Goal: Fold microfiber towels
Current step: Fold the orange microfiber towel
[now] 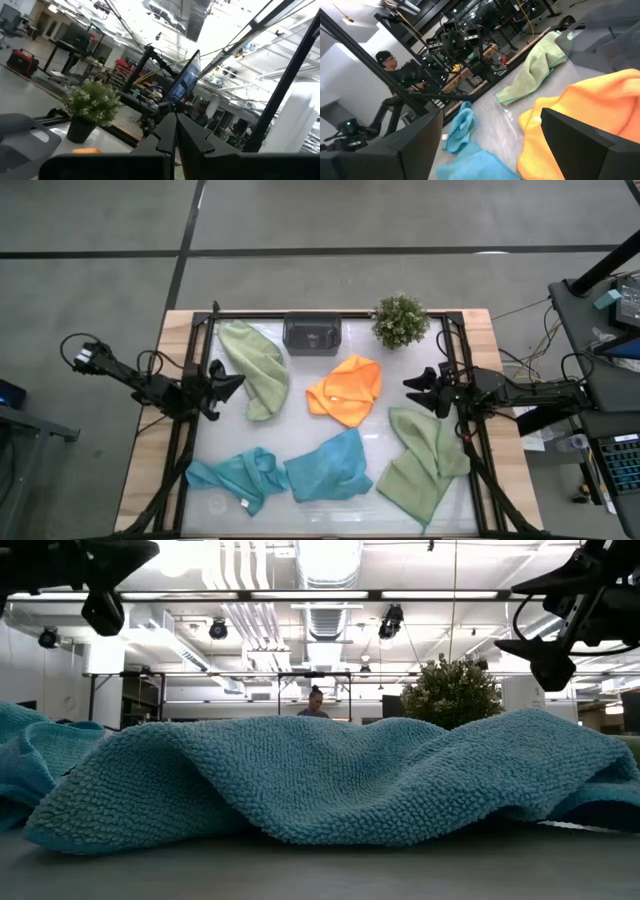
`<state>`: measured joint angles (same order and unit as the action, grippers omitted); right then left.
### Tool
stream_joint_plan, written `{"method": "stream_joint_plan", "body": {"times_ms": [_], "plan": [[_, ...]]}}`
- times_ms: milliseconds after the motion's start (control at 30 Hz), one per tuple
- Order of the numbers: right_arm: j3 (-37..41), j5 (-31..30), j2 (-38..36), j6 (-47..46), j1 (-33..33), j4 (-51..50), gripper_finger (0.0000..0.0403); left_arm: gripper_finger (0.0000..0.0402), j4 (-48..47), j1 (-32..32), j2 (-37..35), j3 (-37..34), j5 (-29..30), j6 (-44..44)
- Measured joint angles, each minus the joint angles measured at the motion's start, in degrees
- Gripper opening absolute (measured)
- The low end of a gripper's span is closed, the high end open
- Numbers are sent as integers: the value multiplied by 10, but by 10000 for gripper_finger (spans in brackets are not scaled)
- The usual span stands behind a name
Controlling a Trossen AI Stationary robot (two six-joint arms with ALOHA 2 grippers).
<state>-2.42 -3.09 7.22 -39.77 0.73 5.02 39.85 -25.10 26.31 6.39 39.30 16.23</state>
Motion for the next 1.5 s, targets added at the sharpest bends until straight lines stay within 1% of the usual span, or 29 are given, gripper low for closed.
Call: {"method": "stream_joint_plan", "body": {"times_ms": [133,200,267,400,467,500,533,600,733,900,1067,1200,1300,1433,1500], "plan": [[0,-2,1,0,0,0,325,0,2,0,38,24,-1,0],[0,-27,1,0,0,0,325,0,2,0,60,32,-2,0],[0,-78,1,10,0,0,325,0,0,0,85,37,-2,0],[-1,-201,1,106,0,0,325,0,0,0,132,46,-2,-8],[-1,-259,1,148,0,0,325,0,1,0,154,53,-2,-29],[-1,-279,1,155,0,0,325,0,1,0,164,57,-2,-40],[-1,-287,1,157,0,0,325,0,0,0,176,62,-2,-48],[-1,-285,1,157,0,0,325,0,-4,0,197,70,-2,-62],[-1,-286,2,121,0,0,325,0,1,0,236,97,0,-85],[-1,-280,2,105,0,0,325,0,1,0,286,126,-1,-117],[-1,-200,3,102,0,16,325,0,0,1,327,150,-1,-138],[-1,-152,9,107,0,65,325,0,0,3,349,166,-1,-168],[-1,-134,21,129,0,104,325,0,-1,5,359,175,-1,-172],[-1,-126,48,170,0,160,325,0,-4,8,364,178,-1,-187],[-1,-118,66,186,0,189,325,6,-4,10,363,178,-1,-186]]}}
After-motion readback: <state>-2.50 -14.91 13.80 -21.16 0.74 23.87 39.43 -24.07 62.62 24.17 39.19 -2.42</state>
